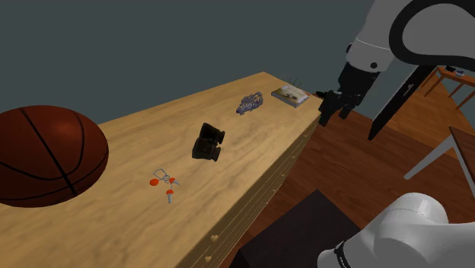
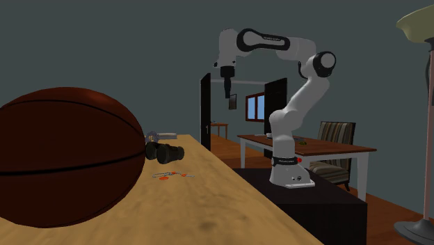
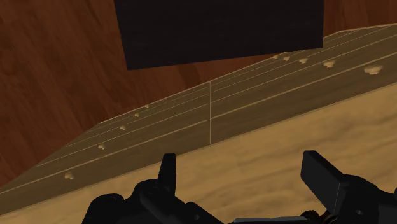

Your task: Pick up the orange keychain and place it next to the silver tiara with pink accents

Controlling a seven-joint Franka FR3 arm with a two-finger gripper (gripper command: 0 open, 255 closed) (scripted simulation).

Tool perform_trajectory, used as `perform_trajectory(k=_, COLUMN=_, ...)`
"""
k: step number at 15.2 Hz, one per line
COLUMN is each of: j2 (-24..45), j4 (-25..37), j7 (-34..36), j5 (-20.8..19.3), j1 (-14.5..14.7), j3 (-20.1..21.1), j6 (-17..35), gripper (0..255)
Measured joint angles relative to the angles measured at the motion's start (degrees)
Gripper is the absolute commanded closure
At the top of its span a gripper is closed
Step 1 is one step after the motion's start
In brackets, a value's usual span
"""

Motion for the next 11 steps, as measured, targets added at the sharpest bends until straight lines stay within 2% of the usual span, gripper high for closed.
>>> perform_trajectory(k=2, j2=0.63, j4=-0.01, j7=0.00, j5=0.26, j1=0.29, j3=0.23, j6=0.67, gripper=0)
perform_trajectory(k=11, j2=11.19, j4=-1.77, j7=-1.34, j5=3.68, j1=4.89, j3=3.49, j6=13.81, gripper=0)
